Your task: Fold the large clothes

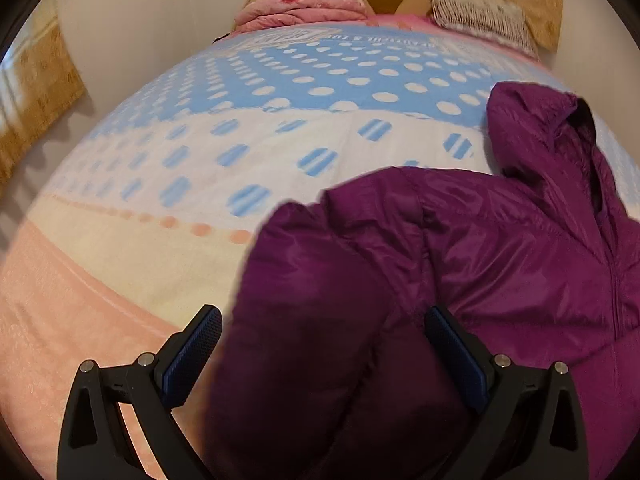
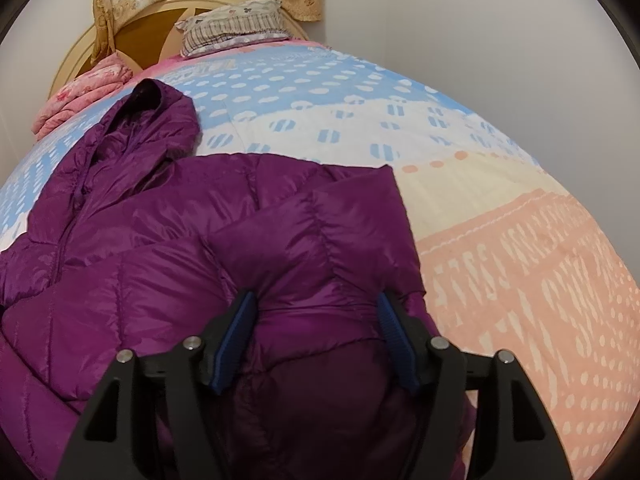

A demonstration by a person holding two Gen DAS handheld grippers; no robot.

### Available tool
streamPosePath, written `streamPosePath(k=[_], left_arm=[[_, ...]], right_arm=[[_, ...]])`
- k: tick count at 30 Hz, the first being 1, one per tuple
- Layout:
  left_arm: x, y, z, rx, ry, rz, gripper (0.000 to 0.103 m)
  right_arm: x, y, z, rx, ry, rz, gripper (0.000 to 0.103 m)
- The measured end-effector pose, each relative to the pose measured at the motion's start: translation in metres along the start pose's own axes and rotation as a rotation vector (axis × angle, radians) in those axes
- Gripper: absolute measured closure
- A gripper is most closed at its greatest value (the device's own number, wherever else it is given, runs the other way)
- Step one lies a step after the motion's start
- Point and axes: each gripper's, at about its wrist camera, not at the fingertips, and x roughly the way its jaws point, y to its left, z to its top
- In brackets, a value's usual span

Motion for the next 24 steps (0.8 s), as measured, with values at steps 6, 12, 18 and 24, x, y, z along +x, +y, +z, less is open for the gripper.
streamPosePath(k=[6, 12, 18, 24], left_arm=[[-0.051, -0.004, 0.043, 0.091, -0.162, -0.113, 0.001], [-0.016, -0.035, 0.108, 0.086, -0.095, -0.201, 0.001], [0.019, -0.072, 0.159, 0.098, -0.086, -0.22, 0.001], [0.062, -0.103, 0.186, 0.09, -0.059, -0.224, 0.001]], right_arm=[[-0.025, -0.001, 0.038, -0.082, -0.002, 0.126, 0.019], [-0.005, 0.026, 0.11, -0.155, -0.065, 0.193, 0.013], [0.043, 0.048, 0.165, -0.175, -0.103, 0.218, 0.013], [0.087, 0.074, 0.191, -0.212, -0.083, 0.231, 0.013]])
